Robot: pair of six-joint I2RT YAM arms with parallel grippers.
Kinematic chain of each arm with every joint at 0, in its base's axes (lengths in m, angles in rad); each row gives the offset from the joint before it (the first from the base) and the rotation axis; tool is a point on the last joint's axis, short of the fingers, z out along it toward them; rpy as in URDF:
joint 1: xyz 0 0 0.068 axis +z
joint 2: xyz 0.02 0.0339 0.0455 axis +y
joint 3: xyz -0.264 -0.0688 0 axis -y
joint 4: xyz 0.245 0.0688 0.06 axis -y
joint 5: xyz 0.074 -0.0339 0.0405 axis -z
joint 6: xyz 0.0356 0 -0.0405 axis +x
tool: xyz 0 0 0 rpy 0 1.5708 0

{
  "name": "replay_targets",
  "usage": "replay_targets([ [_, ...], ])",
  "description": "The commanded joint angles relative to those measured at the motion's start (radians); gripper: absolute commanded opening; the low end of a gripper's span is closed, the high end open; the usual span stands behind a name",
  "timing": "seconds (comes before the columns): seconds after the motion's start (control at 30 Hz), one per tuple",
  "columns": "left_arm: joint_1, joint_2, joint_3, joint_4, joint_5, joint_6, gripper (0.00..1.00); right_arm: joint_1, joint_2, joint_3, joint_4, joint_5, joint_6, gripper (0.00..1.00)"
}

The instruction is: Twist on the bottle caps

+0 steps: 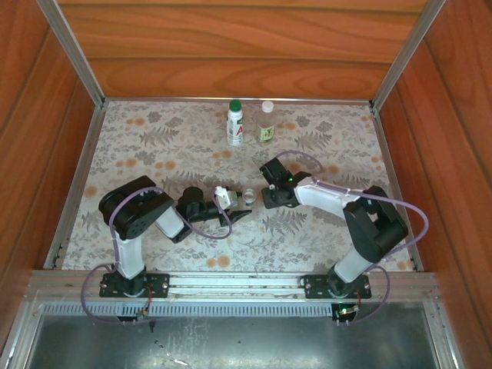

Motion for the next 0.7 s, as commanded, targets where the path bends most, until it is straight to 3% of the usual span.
replay_targets([
  [0.0, -0.007, 0.026, -0.003, -0.025, -0.002, 0.003, 0.57, 0.005, -0.064, 0.044, -0.085, 0.017, -0.006, 0.46],
  [0.3, -0.006, 0.027, -0.002, -0.025, -0.001, 0.002, 0.57, 0.013, -0.195, 0.147, -0.258, -0.087, -0.021, 0.46],
  [0.67, -0.007, 0.036, 0.002, -0.025, 0.0, 0.001, 0.57, 0.092, -0.242, 0.306, -0.389, -0.156, -0.038, 0.46],
])
